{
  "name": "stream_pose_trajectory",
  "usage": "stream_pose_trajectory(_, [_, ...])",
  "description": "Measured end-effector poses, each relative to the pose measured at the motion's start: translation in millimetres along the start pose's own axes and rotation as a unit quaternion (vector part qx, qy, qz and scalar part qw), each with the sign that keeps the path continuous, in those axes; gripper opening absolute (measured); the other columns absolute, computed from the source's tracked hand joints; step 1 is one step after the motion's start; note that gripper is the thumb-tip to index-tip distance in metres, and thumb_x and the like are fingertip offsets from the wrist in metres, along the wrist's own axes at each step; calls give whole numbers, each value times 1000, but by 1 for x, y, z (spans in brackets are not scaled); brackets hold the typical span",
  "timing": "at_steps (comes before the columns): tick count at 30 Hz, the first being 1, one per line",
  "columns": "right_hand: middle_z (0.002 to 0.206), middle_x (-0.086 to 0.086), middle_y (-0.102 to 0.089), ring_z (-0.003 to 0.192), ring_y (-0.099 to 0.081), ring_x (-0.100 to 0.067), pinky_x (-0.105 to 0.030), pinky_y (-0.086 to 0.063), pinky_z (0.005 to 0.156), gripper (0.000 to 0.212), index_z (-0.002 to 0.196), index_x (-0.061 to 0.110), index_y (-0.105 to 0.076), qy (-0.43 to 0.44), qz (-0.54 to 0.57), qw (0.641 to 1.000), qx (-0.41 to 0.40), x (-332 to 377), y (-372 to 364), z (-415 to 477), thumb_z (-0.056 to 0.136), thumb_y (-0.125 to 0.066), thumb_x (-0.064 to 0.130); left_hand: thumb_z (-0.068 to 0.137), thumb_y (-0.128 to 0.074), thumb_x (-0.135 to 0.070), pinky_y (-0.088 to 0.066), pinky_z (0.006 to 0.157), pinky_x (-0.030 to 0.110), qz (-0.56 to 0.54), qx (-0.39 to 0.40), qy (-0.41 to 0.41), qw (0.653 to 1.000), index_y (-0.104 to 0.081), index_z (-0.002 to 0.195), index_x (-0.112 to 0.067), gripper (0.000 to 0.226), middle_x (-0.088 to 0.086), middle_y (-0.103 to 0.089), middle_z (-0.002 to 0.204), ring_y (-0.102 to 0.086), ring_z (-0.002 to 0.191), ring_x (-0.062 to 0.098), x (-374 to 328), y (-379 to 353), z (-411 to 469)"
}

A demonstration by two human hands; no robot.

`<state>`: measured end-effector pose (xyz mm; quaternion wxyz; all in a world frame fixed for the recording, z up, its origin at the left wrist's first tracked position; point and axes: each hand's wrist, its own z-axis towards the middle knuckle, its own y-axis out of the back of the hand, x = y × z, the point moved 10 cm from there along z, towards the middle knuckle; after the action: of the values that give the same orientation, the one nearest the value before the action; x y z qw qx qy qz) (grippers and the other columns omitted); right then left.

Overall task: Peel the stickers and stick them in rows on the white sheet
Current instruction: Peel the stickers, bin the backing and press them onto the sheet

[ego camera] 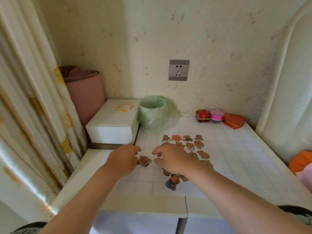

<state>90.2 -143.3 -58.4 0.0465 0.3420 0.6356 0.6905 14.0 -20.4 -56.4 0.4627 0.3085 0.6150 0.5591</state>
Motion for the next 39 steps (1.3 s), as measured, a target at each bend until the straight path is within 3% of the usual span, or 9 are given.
stream_pose_trajectory(5, [127,-3,-55,114,-57,-25,-32,-43,84,48,138,27,-56,-23,-17,1000,12,8,-21,24,97,-55,51,99,-48,-48,-45,97,33,13,48,-28,998,-51,139,-28,44,-3,-52,126,-43,125,15,8,-19,-2])
stream_pose_trajectory(9, [103,-4,-49,88,-58,-26,-31,-40,65,30,108,23,-69,-16,-28,999,31,14,-33,31,94,-59,48,99,-48,-47,-43,88,26,-2,57,-44,997,-63,124,-25,36,-4,-50,117,-41,119,13,9,-28,1])
stream_pose_trajectory(13, [104,1,-53,87,-57,-18,-32,-45,69,28,106,26,-71,-20,7,1000,12,15,-25,32,86,-68,46,94,-53,-48,-46,85,28,-20,37,-41,998,-69,115,-28,32,-5,-53,111,-44,113,12,7,-26,3])
stream_pose_trajectory(16, [100,5,-63,90,-63,-16,-35,-51,76,33,103,25,-69,-49,81,995,12,9,-21,30,74,-82,35,89,-63,-48,-43,73,23,-121,22,0,992,-69,105,-33,23,-12,-59,104,-53,96,6,8,-17,5])
stream_pose_trajectory(20, [79,13,-68,66,-62,-2,-22,-46,63,18,92,24,-70,-64,202,977,10,4,-10,25,79,-82,27,86,-69,-26,-50,68,23,-253,22,37,966,-65,84,-30,6,-10,-70,82,-65,78,8,4,-8,7])
stream_pose_trajectory(25, [74,2,-74,55,-66,-18,-30,-53,57,8,83,22,-72,-72,289,954,-46,-13,20,11,91,-71,20,86,-72,-20,-44,53,18,-379,6,50,924,-67,89,-20,6,-3,-66,70,-60,57,5,-18,7,11])
stream_pose_trajectory(28, [74,-3,-75,55,-68,-25,-38,-60,62,2,88,16,-73,-80,333,936,-79,-25,39,-1,89,-75,15,85,-72,-13,-53,62,28,-472,9,66,879,-70,90,-16,6,0,-66,70,-66,60,9,-37,9,15])
stream_pose_trajectory(34, [65,3,-72,49,-63,-14,-18,-44,48,7,85,15,-75,-98,330,927,-149,-50,83,-21,85,-78,20,89,-70,-11,-55,66,20,-582,-3,86,809,-74,91,-16,7,0,-72,78,-65,65,8,-76,16,24])
stream_pose_trajectory(39, [72,1,-73,49,-58,-15,-18,-39,43,6,90,14,-76,-99,369,913,-141,-65,101,-38,90,-72,18,90,-69,-11,-54,63,22,-554,-43,35,831,-75,90,-12,6,1,-72,75,-64,61,5,-105,29,29])
